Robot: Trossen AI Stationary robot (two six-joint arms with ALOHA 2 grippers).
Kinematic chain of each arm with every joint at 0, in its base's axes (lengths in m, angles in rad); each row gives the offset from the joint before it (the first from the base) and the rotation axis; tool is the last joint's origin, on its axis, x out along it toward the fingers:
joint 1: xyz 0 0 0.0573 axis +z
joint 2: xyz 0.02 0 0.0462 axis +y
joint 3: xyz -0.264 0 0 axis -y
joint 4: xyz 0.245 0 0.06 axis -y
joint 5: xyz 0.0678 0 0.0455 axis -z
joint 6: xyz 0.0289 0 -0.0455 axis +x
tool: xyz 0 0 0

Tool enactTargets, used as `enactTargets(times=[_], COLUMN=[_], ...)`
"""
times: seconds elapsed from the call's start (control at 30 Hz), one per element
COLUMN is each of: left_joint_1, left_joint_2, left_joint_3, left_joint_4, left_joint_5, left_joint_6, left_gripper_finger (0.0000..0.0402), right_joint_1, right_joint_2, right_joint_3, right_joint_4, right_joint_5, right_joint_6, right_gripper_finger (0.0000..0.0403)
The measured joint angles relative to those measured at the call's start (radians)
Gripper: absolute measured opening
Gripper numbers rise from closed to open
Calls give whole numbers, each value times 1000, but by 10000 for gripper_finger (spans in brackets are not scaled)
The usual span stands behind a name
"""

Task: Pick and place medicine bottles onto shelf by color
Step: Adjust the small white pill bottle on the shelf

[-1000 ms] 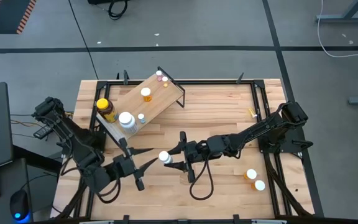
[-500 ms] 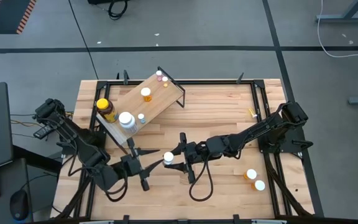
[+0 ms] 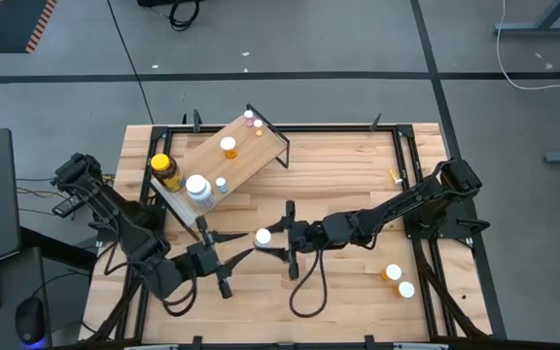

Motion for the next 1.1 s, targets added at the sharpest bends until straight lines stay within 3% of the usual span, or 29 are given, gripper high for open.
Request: enactTargets(times=[0.13,0.5,0.77,1.1], left_joint_1=[-67,-266,-254,-271], left_joint_2=[-33,-83,-83,-83], left_joint_3=[0,0,0,0], left_joint_4=[2,5,4,2], left_joint_5=[-77,-328,-350,-350], left_joint_6=[18,86,87,97], left_gripper_finger=[172,172,172,172], right_joint_1=[-52,-331,-491,-550], right_joint_2=[0,0,60,192], right_joint_3=[0,0,2,0], right_joint_4=[-18,-128,-82,8], right_joint_5=[71,67,14,81], right_joint_6=[-32,76,143,170], right_gripper_finger=[183,183,183,193])
